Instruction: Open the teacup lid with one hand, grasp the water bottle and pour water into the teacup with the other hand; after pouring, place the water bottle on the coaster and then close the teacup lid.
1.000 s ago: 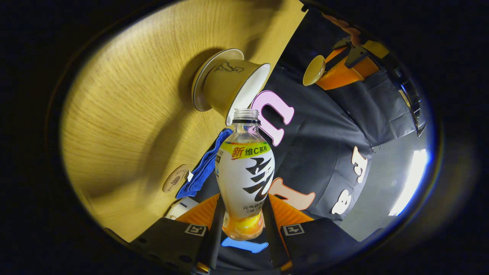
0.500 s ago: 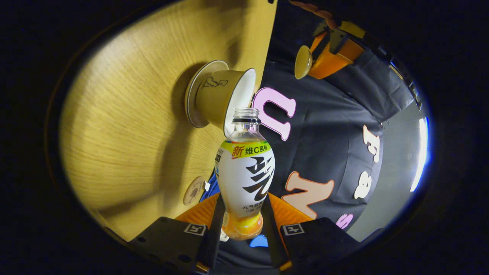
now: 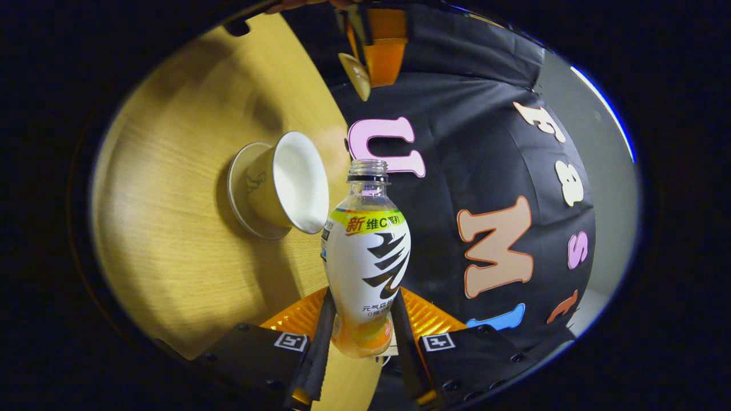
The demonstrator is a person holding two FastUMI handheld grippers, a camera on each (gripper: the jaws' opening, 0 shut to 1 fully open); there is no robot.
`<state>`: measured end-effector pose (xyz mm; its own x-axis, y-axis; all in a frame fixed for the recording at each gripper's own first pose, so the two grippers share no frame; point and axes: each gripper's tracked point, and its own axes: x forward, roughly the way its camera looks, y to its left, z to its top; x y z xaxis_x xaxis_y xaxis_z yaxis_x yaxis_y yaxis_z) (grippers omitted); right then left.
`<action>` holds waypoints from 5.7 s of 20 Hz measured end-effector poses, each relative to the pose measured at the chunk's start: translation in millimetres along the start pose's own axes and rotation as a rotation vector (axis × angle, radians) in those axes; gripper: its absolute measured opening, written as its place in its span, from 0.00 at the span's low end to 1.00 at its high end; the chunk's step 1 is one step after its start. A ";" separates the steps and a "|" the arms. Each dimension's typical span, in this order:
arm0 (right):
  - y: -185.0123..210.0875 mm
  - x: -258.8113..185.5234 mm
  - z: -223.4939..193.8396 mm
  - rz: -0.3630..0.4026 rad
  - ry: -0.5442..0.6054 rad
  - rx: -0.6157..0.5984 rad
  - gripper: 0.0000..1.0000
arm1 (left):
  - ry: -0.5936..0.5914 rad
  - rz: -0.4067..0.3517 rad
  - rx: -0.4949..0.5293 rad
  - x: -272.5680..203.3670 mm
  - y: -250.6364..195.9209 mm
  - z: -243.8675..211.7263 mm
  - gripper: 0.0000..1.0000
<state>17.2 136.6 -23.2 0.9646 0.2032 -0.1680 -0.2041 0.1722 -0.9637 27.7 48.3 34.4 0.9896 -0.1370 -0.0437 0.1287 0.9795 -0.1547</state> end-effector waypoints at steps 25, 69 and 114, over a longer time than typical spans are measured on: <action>-58.0 46.3 -21.3 -0.028 0.049 0.990 0.58 | -0.008 -0.050 -0.017 -2.8 -17.5 2.0 0.23; -33.9 122.2 -95.1 -0.186 0.153 1.335 0.76 | 0.015 -0.106 -0.061 -4.4 -35.3 -5.3 0.24; -84.5 6.2 -102.0 -0.308 -0.022 1.333 1.00 | 0.088 -0.269 0.102 16.8 -129.1 -70.6 0.37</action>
<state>57.5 24.9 36.0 0.9995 0.0008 0.0300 0.0001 0.9995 -0.0302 23.2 -90.9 -16.1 0.9104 -0.4011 -0.1012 0.3954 0.9156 -0.0725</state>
